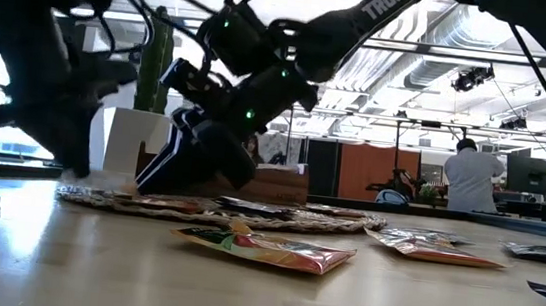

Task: Pick & Place Tea
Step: Put the white tea bag into the right section of the wooden organizer

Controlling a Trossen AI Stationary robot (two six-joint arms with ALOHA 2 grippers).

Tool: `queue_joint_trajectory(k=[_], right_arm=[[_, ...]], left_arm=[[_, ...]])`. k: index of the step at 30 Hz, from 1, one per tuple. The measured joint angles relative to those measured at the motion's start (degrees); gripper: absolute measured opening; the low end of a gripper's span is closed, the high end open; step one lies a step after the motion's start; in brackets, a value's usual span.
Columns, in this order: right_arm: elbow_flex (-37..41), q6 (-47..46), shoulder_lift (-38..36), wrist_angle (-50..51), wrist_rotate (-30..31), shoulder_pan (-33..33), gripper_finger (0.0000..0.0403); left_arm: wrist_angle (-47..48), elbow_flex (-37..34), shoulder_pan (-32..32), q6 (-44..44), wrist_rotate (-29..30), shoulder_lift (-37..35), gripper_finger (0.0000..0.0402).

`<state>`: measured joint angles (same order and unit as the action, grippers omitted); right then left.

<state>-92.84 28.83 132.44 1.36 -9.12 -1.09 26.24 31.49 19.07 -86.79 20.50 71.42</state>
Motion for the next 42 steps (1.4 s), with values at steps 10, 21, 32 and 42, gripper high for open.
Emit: queue_joint_trajectory(k=[10, 21, 32, 42], right_arm=[[0.0, 3.3, -13.7, 23.9, 17.9, -0.2, 0.0129], [-0.1, -8.4, -27.6, 56.5, 22.2, -5.1, 0.0129], [0.0, -11.0, -34.6, 62.1, 14.1, -15.4, 0.0091], [8.8, -7.1, -42.9, 51.4, 5.7, -23.6, 0.0044]], left_arm=[[18.8, 13.7, -4.2, 14.3, 7.0, -5.7, 0.0001], [16.2, 26.9, -27.4, 55.9, 0.2, 2.7, 0.0001], [11.4, 42.1, -36.0, 82.5, -0.8, 20.7, 0.0001], [14.7, 49.5, -34.8, 87.2, -0.5, 28.8, 0.0001]])
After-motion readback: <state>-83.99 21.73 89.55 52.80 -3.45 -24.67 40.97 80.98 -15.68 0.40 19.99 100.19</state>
